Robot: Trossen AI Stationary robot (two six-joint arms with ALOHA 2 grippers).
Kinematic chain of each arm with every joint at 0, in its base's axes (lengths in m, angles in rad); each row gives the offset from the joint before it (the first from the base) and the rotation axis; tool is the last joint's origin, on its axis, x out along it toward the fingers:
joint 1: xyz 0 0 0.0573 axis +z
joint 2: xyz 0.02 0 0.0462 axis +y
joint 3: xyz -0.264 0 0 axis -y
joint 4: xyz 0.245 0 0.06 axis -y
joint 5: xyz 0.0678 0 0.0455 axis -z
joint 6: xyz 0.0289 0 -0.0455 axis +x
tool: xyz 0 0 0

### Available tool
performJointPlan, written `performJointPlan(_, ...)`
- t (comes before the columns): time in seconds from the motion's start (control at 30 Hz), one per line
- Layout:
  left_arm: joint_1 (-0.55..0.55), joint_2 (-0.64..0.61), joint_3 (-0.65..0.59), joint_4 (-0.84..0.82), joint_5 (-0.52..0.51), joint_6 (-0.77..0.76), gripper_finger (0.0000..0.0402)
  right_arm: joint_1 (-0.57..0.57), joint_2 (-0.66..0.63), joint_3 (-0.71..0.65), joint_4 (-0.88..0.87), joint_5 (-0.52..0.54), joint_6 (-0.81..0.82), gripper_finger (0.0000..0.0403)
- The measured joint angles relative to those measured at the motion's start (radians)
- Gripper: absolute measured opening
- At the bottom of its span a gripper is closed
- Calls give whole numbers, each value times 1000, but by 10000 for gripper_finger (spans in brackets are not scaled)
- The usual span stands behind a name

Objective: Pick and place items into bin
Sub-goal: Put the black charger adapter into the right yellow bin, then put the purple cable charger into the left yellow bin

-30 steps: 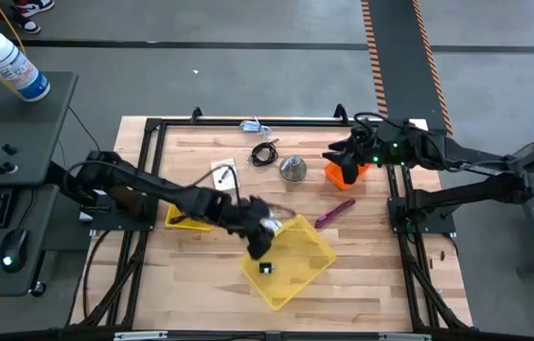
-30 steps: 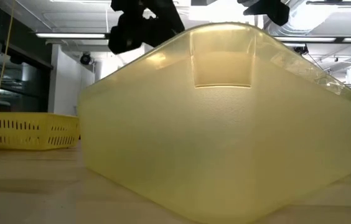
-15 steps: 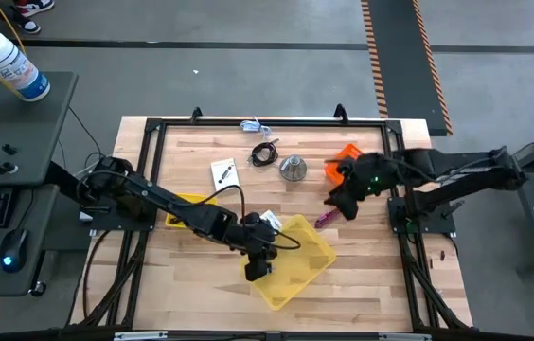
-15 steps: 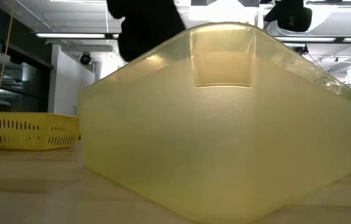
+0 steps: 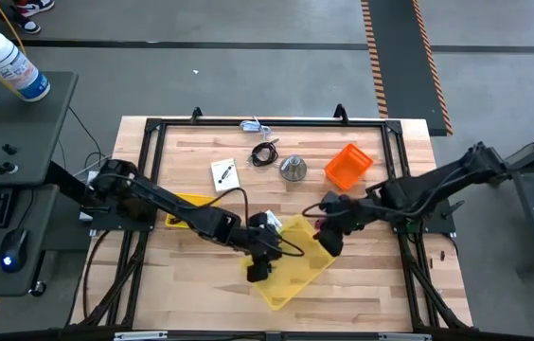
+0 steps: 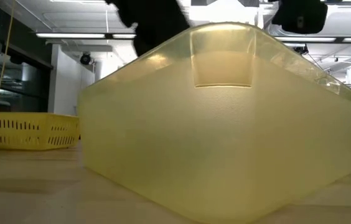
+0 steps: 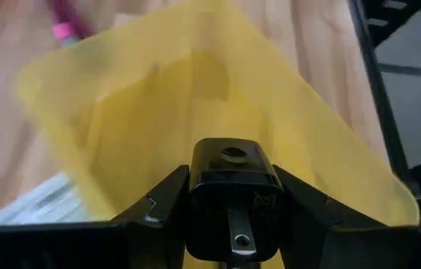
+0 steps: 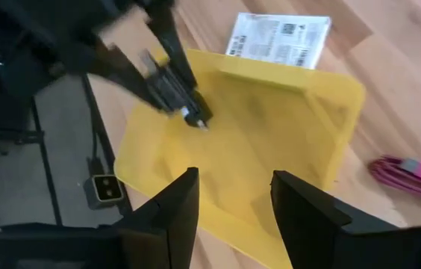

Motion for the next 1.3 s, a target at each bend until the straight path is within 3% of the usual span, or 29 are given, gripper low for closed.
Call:
performJointPlan(0.4, 0, 117, -4, -7, 29, 30, 144, 28, 17, 0, 89, 65, 24, 157)
performJointPlan(1.0, 0, 102, -4, -31, 27, -37, 259, 28, 17, 0, 65, 75, 2, 157)
performJointPlan(1.3, 1, -1, -4, -51, -69, -84, 238, 24, 8, 0, -74, 83, -9, 162)
